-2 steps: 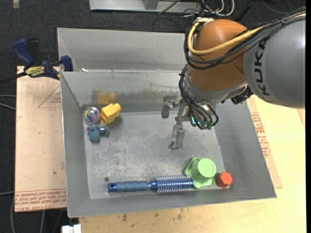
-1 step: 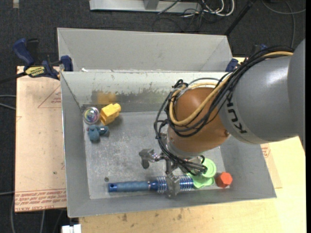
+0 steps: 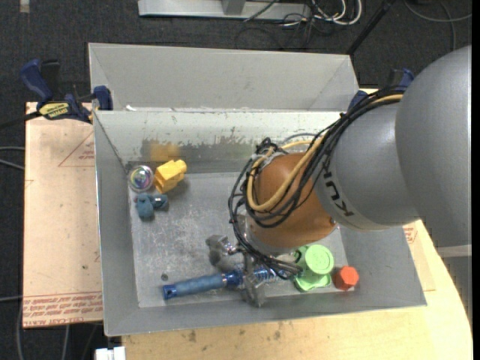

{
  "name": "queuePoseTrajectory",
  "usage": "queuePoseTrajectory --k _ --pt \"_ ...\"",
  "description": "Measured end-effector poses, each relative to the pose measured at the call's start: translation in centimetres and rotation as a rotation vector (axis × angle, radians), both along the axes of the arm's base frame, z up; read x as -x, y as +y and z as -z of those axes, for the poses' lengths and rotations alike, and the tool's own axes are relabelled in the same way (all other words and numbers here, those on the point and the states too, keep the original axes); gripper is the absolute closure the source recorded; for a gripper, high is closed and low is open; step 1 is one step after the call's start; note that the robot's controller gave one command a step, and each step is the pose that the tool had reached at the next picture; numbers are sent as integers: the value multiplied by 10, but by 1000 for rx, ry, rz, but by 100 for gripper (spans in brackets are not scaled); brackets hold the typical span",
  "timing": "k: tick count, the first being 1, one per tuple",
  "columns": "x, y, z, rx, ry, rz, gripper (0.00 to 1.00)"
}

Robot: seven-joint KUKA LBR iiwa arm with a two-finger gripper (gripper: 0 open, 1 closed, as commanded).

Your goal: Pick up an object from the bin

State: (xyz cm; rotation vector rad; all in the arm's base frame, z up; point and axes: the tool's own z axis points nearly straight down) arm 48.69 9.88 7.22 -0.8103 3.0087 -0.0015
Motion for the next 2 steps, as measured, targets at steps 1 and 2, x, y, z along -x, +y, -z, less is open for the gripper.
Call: queuePoseTrajectory --k 1,2 --pt "7 -1 2 4 23 3 100" --pt "-12 -11 -138 3 15 41 100"
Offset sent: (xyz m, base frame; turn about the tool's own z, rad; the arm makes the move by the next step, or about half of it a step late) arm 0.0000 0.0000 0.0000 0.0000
